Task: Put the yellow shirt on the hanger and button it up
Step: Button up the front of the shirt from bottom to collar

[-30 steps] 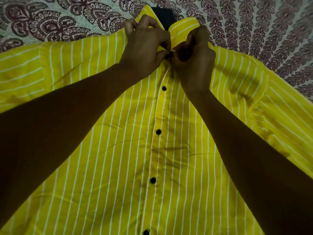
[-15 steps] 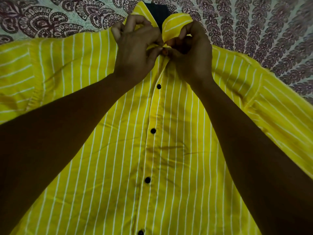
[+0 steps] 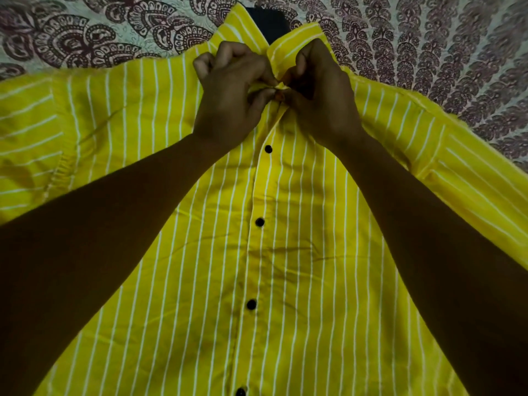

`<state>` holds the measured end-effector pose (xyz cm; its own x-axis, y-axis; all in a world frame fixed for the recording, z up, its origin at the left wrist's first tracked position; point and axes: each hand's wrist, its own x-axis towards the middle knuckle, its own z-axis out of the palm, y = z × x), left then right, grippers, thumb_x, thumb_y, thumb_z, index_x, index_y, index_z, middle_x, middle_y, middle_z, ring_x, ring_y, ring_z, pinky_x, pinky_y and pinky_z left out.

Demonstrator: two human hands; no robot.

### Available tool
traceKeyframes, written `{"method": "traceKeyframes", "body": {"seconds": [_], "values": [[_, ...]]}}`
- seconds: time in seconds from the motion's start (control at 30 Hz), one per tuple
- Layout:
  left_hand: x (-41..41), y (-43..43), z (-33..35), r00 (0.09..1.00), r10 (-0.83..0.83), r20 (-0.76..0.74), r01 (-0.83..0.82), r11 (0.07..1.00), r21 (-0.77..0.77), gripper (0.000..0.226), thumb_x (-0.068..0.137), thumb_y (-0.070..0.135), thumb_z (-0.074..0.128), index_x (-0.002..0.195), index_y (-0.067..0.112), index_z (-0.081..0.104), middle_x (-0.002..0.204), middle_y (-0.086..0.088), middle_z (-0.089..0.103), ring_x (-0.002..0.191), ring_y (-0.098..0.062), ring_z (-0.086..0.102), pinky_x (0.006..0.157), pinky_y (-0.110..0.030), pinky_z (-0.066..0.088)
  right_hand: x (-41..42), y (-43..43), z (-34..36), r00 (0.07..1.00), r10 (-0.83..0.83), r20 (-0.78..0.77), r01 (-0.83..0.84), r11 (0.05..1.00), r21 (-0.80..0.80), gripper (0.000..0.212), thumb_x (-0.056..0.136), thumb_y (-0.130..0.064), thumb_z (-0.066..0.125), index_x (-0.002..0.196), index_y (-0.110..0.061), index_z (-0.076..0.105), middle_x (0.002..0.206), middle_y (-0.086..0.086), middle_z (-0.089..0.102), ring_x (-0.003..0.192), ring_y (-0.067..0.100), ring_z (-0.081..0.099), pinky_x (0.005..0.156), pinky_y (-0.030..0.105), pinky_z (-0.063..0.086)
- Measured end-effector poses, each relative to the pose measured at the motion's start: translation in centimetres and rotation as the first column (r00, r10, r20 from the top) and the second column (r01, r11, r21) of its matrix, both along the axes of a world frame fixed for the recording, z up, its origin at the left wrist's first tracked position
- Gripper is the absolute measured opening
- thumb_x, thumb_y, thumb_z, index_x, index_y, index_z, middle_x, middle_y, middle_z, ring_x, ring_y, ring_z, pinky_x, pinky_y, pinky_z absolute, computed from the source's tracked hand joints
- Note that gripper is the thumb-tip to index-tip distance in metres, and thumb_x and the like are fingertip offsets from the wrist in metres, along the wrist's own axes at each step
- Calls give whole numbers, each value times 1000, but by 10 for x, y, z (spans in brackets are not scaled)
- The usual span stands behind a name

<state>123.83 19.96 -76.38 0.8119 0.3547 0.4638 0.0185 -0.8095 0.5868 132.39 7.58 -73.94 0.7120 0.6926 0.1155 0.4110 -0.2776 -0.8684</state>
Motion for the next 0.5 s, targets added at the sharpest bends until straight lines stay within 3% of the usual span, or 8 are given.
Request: {"method": "traceKeyframes", "body": {"seconds": [0.17, 0.33, 0.4, 0.5], "values": [[0, -2, 2, 1000, -22, 21, 23, 998, -51, 18, 76, 22, 56, 88, 12, 65, 92, 3, 65, 103, -8, 48, 85, -27, 20, -2, -2, -1, 996, -90, 4, 90, 994, 66, 43, 72, 1, 63, 75, -29, 32, 66, -8, 46, 64, 18, 48, 61, 41, 45], [-1, -2, 0, 999, -30, 19, 29, 999, 22, 17, 78, 26, 57, 88, 15, 65, 109, 3, 63, 113, -10, 39, 88, -31, 20, -11, -3, -2, 970, -190, 149, 184, 981, 55, 48, 72, -1, 65, 72, -32, 29, 69, 15, 58, 67, 31, 59, 63, 40, 47], [0, -2, -1, 999, -42, 28, 40, 996, 77, 15, 81, 25, 57, 87, 14, 64, 113, 3, 63, 115, -9, 37, 89, -31, 18, -13, -2, -1, 954, -215, 210, 210, 977, 47, 49, 72, -2, 65, 71, -33, 27, 67, 8, 54, 69, 29, 60, 63, 37, 47], [0, -3, -2, 998, -60, 36, 58, 996, 63, 18, 87, 24, 53, 91, 9, 61, 98, 2, 67, 101, -10, 48, 82, -25, 17, -14, -3, 2, 946, -198, 258, 199, 980, 24, 45, 72, -4, 65, 72, -32, 30, 68, 6, 52, 70, 27, 60, 63, 38, 46]]}}
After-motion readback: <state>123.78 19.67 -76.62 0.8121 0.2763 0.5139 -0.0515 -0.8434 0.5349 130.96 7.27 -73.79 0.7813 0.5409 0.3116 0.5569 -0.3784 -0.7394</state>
